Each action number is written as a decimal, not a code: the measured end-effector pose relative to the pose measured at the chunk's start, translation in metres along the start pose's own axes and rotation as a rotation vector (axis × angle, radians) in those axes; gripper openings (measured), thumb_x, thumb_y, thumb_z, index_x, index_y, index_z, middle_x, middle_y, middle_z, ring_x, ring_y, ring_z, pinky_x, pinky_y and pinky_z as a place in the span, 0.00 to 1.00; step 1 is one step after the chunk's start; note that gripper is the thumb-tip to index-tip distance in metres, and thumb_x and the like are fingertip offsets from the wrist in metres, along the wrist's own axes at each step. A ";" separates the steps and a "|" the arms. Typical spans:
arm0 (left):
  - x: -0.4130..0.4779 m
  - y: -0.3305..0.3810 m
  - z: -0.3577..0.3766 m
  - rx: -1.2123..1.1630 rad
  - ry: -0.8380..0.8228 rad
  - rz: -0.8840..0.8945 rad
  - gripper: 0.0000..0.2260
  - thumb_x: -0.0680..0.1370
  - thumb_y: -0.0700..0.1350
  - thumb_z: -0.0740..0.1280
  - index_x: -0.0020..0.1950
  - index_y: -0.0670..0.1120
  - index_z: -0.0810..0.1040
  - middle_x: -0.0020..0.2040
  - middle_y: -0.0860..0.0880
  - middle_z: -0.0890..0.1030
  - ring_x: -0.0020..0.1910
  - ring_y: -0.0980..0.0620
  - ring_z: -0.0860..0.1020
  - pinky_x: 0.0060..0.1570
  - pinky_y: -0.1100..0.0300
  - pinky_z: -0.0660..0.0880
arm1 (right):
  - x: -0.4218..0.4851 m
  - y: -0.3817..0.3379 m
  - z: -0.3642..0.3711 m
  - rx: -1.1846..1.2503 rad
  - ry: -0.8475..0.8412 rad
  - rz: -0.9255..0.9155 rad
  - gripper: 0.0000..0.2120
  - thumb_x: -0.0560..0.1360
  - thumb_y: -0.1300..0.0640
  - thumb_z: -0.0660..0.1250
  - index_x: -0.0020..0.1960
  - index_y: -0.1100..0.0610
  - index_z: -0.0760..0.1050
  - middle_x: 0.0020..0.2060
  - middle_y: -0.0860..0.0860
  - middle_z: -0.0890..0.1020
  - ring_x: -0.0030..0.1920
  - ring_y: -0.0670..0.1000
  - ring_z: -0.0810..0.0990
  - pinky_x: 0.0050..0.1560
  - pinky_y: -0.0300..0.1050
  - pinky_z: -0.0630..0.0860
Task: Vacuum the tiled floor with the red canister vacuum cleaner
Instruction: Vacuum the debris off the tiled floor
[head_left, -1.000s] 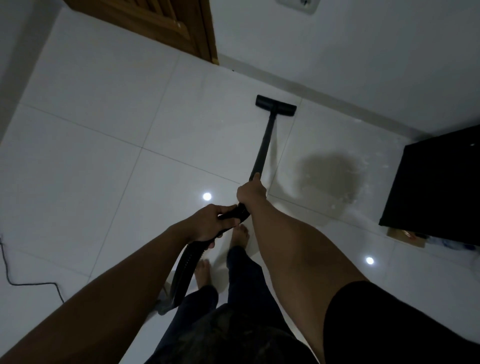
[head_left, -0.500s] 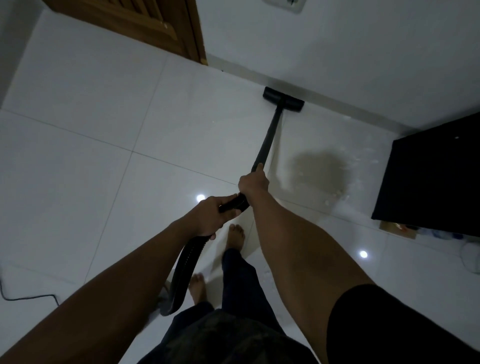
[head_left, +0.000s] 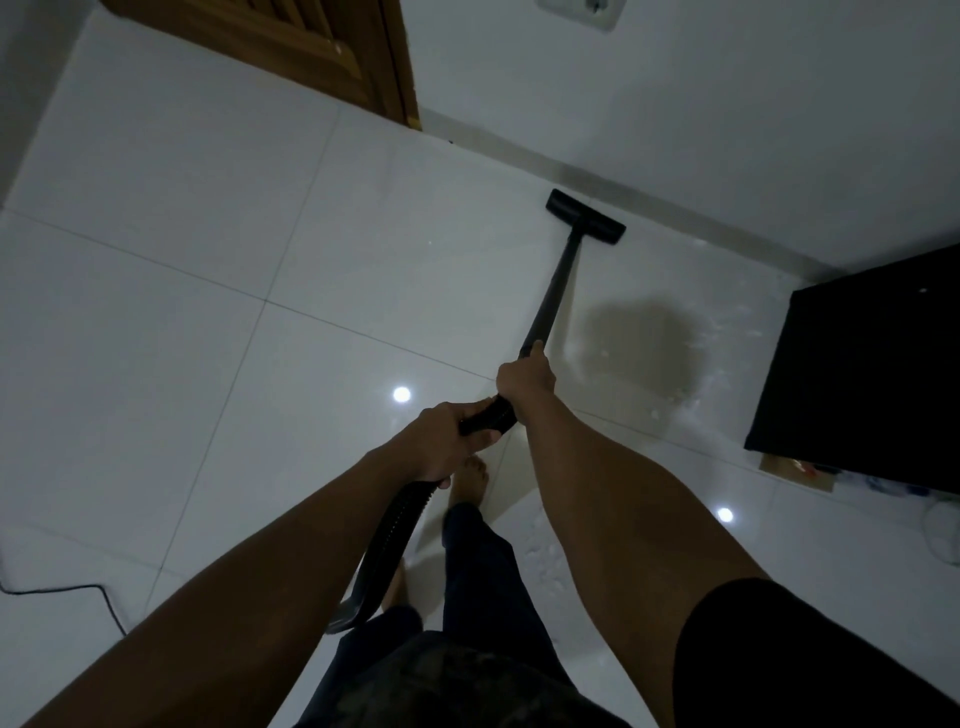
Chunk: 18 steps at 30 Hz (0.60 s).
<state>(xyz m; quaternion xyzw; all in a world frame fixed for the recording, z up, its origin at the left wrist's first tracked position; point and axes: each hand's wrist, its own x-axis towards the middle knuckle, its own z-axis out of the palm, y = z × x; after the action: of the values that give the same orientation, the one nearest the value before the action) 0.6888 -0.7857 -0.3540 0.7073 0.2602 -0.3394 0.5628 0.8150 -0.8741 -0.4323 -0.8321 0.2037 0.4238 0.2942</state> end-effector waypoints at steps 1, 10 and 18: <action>0.003 0.002 0.000 -0.010 0.011 0.005 0.25 0.81 0.53 0.67 0.77 0.56 0.66 0.32 0.49 0.76 0.21 0.56 0.73 0.24 0.61 0.75 | 0.004 -0.003 -0.002 -0.001 -0.004 -0.006 0.39 0.76 0.63 0.59 0.80 0.45 0.46 0.61 0.57 0.75 0.35 0.49 0.73 0.28 0.40 0.70; 0.003 0.002 0.000 0.047 0.006 0.053 0.23 0.80 0.55 0.67 0.75 0.58 0.68 0.28 0.52 0.76 0.20 0.55 0.74 0.24 0.61 0.76 | -0.003 0.002 -0.008 0.051 0.041 -0.090 0.35 0.78 0.59 0.60 0.80 0.46 0.49 0.64 0.56 0.75 0.42 0.50 0.75 0.37 0.43 0.75; -0.072 -0.044 0.026 0.134 -0.034 0.055 0.24 0.81 0.54 0.66 0.77 0.58 0.66 0.33 0.49 0.76 0.20 0.57 0.74 0.25 0.61 0.75 | -0.076 0.064 0.023 0.115 0.074 -0.157 0.29 0.82 0.45 0.58 0.80 0.47 0.52 0.66 0.55 0.75 0.56 0.55 0.78 0.48 0.44 0.75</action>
<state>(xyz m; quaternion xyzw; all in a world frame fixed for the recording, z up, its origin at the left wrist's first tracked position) 0.6053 -0.7998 -0.3289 0.7445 0.2080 -0.3524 0.5275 0.7213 -0.8995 -0.4004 -0.8424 0.1725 0.3557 0.3661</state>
